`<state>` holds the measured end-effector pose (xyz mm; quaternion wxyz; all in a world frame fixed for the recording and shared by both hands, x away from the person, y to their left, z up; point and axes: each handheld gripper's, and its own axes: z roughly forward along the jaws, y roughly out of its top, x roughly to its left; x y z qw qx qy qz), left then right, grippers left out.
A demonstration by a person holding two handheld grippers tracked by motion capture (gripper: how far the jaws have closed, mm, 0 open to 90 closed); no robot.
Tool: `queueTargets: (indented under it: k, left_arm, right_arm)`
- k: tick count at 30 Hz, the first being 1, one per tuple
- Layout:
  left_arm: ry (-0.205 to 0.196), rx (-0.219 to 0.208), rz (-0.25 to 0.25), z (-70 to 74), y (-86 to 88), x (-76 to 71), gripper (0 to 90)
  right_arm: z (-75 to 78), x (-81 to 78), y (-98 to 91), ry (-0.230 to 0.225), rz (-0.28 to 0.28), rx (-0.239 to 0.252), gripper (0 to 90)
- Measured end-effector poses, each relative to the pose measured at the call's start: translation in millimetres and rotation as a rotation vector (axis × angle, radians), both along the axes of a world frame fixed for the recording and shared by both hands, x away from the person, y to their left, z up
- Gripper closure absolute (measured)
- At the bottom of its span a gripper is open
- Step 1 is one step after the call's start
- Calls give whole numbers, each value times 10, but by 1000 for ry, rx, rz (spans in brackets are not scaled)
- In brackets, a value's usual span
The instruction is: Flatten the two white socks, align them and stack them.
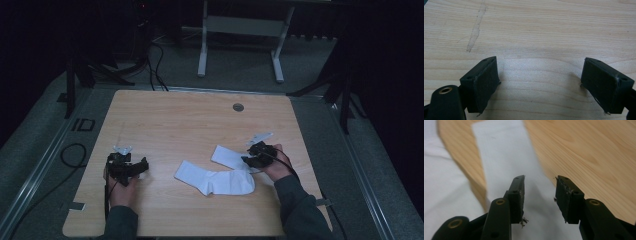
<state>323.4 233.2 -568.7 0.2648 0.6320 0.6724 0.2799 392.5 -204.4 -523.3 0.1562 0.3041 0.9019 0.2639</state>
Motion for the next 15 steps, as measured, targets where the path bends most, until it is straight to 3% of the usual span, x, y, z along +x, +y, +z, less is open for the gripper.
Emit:
queueTargets:
  k: [1,3,6,11,15]
  left_arm:
    - [0,0,0,0,0,0,144]
    - [0,0,0,0,0,0,144]
    - [-1,-1,-6,0,-5,0,144]
    - [0,-2,-14,-1,-11,-2,144]
    - [4,1,-19,2,-13,-4,144]
  right_arm:
    - [0,0,0,0,0,0,585]
    - [-17,38,255,14,93,-26,581]
    - [-46,60,398,20,146,-56,578]
    - [-130,139,476,72,160,-81,544]
    - [-161,224,437,110,165,-24,525]
